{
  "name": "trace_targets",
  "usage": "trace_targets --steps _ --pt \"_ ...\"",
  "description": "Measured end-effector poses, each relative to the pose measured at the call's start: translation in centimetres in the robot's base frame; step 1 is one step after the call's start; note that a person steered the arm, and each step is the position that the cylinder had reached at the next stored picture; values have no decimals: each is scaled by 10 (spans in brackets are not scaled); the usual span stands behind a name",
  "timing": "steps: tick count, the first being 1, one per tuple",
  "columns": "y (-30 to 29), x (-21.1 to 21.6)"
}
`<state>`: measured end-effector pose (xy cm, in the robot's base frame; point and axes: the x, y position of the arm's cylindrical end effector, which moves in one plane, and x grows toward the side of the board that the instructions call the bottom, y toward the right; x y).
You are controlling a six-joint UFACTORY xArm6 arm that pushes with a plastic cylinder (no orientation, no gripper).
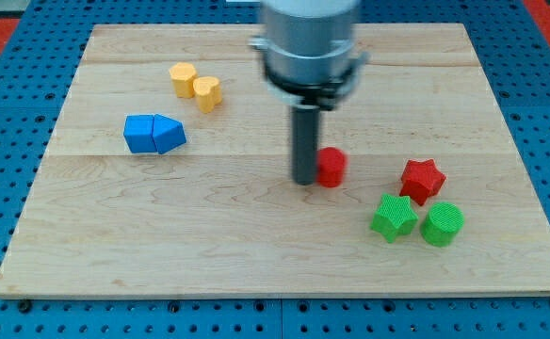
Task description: Push the yellow heart to the top left side of the green star
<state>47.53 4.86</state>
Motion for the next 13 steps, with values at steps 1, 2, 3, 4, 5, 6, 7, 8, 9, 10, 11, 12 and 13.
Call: trace_targets --steps 1,2,3,4,5,6,7,8,9,10,11,12,13 --pt "-43 -46" --pt "48 -6" --pt "44 -10" --pt "8 -103" --pt "-20 -195" --pt "-135 -219" --pt "-181 -210" --pt "-145 -153" --pt "-116 -179" --pt "-171 -178" --pt "-195 -168" --pt "-196 -156" --pt "-180 -150"
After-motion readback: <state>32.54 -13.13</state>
